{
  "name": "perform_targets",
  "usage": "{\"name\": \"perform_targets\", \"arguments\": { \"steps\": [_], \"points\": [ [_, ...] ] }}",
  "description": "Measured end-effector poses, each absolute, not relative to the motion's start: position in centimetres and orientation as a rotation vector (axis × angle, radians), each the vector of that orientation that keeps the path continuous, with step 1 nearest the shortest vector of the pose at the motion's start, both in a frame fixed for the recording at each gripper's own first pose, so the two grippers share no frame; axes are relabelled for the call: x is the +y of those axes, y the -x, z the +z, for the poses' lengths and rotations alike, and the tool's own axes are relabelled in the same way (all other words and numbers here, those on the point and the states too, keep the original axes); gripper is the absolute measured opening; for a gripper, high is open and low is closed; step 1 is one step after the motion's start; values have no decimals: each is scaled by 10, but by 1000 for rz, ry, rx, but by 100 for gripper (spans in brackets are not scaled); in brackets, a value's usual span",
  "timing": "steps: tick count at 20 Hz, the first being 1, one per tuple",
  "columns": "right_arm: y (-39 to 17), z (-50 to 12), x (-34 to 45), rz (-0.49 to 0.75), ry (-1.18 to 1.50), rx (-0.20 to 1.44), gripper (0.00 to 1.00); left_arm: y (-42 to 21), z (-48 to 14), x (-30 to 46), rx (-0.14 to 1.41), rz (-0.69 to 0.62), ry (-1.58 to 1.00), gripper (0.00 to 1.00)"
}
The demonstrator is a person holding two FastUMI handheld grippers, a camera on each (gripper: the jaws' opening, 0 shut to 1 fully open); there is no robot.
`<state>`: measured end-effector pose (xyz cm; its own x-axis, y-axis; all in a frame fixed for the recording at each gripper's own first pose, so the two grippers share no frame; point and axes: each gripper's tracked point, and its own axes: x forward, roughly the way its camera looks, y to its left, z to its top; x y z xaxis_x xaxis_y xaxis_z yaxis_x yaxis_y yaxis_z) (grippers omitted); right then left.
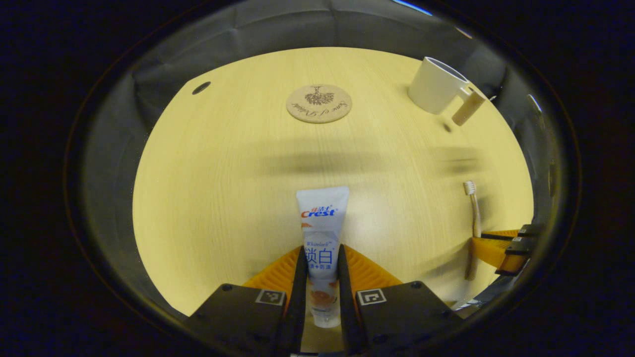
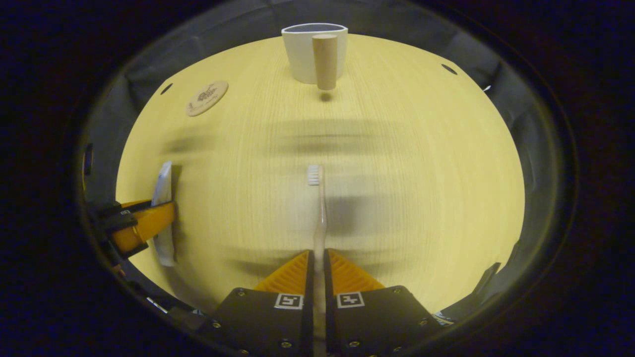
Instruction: Put the toothbrush and toothpaste on the desktop into the cup, then pick up the cup and place it on the coaster on the desktop.
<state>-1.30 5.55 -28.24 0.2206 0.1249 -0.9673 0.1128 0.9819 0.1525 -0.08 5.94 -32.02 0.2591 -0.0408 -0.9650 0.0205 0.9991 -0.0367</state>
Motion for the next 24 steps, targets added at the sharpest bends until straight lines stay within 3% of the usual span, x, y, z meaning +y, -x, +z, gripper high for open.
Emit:
{"name": "perform_targets", "arguments": {
  "steps": [1,2,4,14,24],
  "points": [
    [13,-282,55,14,-206,1348,10,1,-320,59,1299,-49,13,33],
    [8,-282,55,4,-221,1318,10,1,-319,59,1295,-48,10,38],
    [15,-279,58,26,-250,1332,5,1,-318,58,1279,-56,10,27],
    [13,-263,57,43,-322,1223,5,-2,-292,54,1147,-74,-18,22],
    [-27,-167,40,117,-375,818,5,-31,-216,30,890,-78,45,22]
  ]
}}
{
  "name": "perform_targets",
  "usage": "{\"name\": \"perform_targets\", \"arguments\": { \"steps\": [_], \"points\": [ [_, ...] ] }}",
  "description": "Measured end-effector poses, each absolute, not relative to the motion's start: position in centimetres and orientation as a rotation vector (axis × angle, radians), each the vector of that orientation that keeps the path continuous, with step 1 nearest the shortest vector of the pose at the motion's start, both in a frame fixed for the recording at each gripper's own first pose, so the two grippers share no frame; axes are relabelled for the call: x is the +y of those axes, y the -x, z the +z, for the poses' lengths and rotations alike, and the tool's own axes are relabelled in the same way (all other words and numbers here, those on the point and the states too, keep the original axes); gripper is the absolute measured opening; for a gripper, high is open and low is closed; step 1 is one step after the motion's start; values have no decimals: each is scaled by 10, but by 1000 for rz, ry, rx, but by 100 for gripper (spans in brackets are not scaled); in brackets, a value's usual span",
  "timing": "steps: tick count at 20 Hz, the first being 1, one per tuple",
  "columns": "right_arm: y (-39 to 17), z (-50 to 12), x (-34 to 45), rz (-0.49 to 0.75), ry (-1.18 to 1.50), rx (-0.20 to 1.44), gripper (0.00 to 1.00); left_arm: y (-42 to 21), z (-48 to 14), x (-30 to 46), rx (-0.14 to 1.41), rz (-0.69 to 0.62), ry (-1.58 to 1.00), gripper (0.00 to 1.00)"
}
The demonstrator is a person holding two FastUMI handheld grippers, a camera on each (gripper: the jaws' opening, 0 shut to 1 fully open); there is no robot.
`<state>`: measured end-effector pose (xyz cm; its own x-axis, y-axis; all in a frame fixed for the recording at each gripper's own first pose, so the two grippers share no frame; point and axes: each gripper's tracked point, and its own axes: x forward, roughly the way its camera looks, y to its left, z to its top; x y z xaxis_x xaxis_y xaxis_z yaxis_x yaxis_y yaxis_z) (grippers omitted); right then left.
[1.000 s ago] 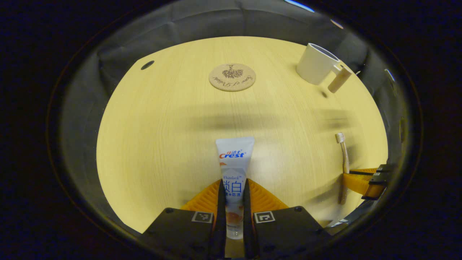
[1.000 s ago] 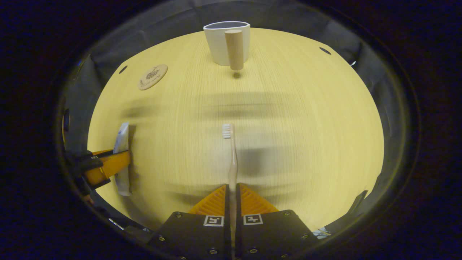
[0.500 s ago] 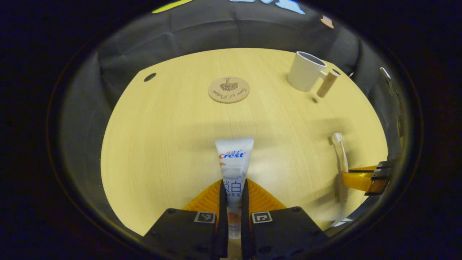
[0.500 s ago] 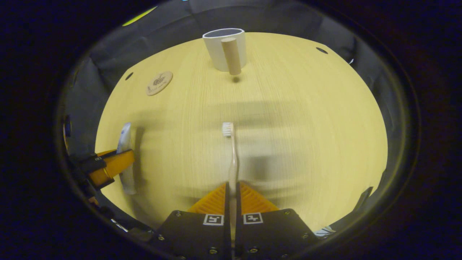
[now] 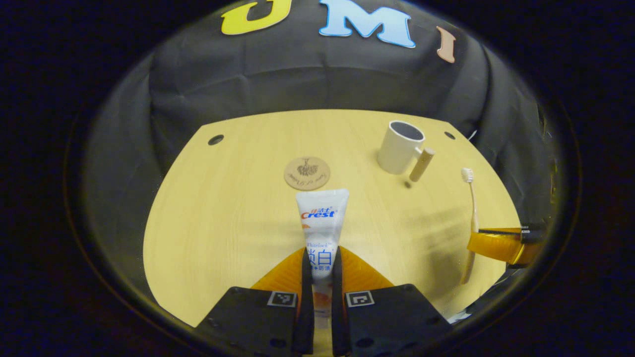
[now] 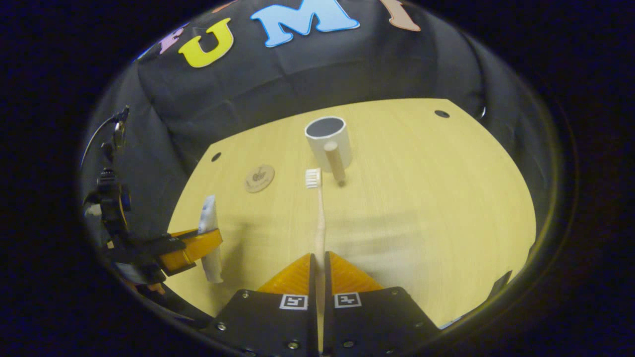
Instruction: Put the toothbrush and toothpaste on the desktop into the cup, then pick up the cup and place it on the coaster on the desktop.
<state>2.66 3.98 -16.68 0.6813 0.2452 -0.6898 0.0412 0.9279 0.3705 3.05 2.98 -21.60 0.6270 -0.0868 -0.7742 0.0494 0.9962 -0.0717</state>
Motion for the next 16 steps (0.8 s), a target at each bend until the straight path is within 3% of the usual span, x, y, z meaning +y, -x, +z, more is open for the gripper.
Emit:
{"name": "perform_targets", "arguments": {
  "steps": [9,16],
  "points": [
    [-113,-89,17,169,-289,486,4,-81,-136,13,625,-38,80,22],
    [-170,-66,11,217,-281,346,5,-97,-101,21,505,25,108,21]
  ]
}}
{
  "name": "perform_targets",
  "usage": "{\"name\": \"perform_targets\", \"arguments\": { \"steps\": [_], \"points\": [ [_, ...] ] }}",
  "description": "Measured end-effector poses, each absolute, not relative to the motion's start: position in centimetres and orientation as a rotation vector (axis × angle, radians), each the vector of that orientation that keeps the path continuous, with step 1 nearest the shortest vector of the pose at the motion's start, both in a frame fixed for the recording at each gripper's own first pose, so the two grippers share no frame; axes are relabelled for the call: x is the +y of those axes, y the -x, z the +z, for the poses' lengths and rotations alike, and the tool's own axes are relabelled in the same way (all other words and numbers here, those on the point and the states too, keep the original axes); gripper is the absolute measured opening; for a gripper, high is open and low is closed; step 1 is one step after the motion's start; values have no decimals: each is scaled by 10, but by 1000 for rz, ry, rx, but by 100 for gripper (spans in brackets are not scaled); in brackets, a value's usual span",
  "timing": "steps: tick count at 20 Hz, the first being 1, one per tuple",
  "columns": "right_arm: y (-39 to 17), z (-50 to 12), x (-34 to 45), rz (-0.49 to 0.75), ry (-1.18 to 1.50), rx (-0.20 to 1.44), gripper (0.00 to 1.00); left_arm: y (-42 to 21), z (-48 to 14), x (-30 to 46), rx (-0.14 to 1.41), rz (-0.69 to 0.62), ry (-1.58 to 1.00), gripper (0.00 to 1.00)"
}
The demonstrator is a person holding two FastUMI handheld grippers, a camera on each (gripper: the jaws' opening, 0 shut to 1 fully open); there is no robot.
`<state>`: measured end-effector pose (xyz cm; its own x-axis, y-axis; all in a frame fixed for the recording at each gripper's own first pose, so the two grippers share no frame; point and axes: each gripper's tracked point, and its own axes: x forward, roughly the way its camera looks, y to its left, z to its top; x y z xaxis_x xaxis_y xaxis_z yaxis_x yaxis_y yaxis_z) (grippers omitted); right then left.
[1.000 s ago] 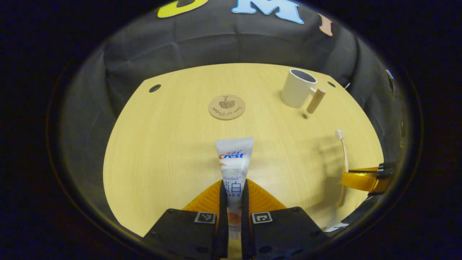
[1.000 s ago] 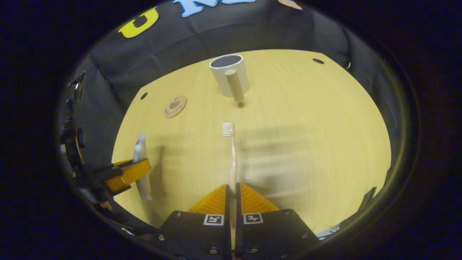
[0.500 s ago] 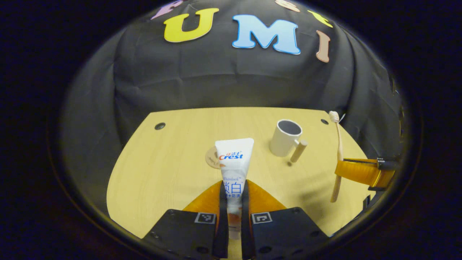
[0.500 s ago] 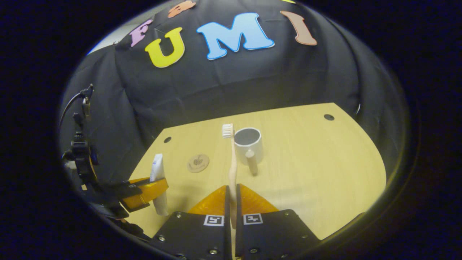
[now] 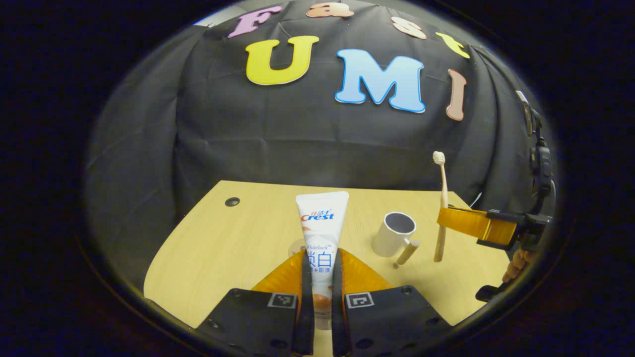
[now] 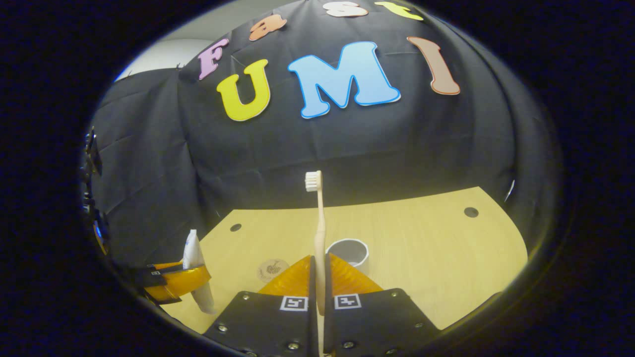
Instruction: Put the toothbrush and toothpaste on the desktop into the cup, then pick up the cup and place it on the coaster on the desktop.
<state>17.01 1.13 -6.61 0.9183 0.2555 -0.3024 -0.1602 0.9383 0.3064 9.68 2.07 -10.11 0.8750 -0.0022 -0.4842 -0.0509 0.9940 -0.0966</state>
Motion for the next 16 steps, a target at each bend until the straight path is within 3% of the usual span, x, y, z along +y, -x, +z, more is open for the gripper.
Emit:
{"name": "perform_targets", "arguments": {
  "steps": [8,16],
  "points": [
    [-243,-65,3,218,-226,201,5,-102,-96,24,466,70,164,22],
    [-284,-115,7,195,-187,285,5,-95,-104,32,487,122,183,21]
  ]
}}
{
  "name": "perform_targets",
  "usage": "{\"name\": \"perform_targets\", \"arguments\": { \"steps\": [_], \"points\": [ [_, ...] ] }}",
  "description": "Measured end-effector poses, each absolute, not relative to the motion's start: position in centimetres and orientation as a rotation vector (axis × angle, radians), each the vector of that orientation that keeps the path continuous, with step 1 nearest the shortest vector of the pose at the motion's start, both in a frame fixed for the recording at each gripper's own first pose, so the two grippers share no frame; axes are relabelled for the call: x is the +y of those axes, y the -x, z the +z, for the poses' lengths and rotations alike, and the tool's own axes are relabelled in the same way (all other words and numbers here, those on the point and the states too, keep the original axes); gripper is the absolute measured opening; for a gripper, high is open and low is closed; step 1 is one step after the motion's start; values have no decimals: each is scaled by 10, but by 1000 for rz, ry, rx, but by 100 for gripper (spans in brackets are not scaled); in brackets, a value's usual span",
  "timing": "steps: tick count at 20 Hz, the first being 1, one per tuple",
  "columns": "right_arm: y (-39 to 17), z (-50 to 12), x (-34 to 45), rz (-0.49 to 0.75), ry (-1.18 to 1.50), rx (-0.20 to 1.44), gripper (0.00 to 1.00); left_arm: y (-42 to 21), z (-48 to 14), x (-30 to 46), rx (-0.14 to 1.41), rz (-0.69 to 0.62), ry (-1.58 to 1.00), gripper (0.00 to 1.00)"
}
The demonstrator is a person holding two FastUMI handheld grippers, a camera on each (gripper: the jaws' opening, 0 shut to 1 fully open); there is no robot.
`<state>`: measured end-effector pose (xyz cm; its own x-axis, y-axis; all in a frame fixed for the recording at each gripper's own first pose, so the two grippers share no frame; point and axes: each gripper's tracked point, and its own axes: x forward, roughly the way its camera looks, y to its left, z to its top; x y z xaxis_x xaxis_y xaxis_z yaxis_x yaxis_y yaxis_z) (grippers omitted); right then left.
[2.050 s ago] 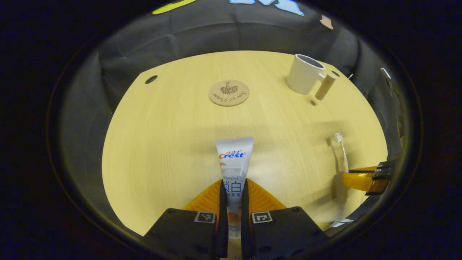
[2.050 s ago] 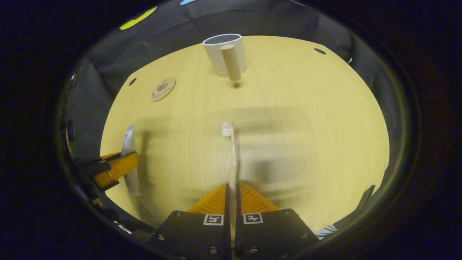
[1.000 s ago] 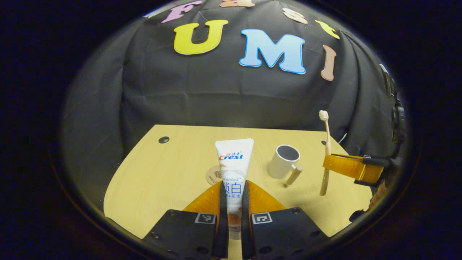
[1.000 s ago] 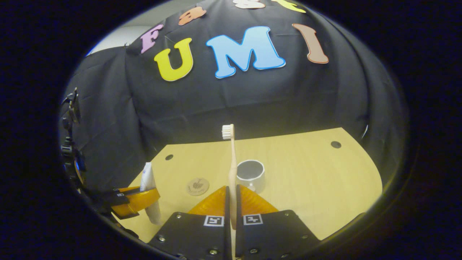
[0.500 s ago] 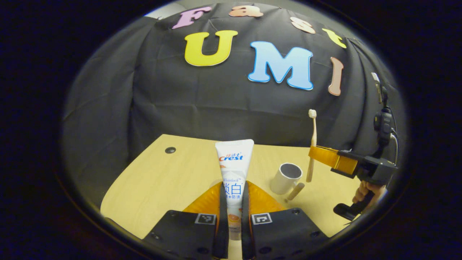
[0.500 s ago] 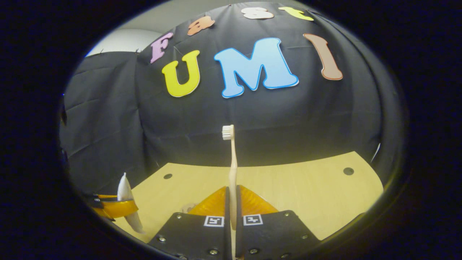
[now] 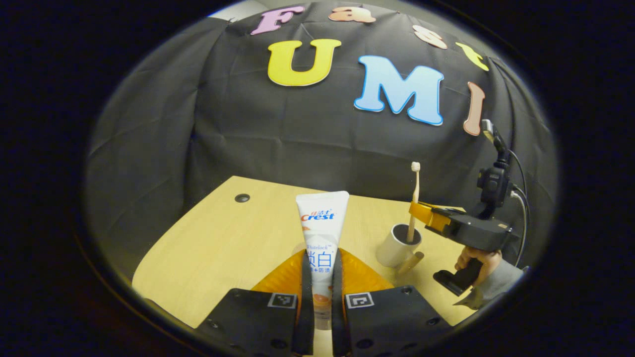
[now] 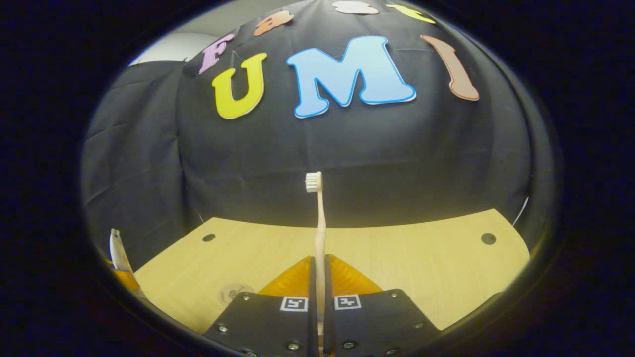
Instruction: Put the toothbrush and toothpaste on the desktop into the cup, then pick up the cup and place it on the coaster on the desktop.
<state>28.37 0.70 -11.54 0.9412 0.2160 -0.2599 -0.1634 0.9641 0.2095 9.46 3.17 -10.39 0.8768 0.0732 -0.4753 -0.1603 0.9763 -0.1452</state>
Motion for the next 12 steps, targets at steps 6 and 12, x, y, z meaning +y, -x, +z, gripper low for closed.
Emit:
{"name": "perform_targets", "arguments": {
  "steps": [6,12],
  "points": [
    [-280,-143,8,202,-119,360,5,-102,-111,30,511,118,184,22],
    [-270,-153,5,201,-95,401,12,-107,-119,18,533,85,170,22]
  ]
}}
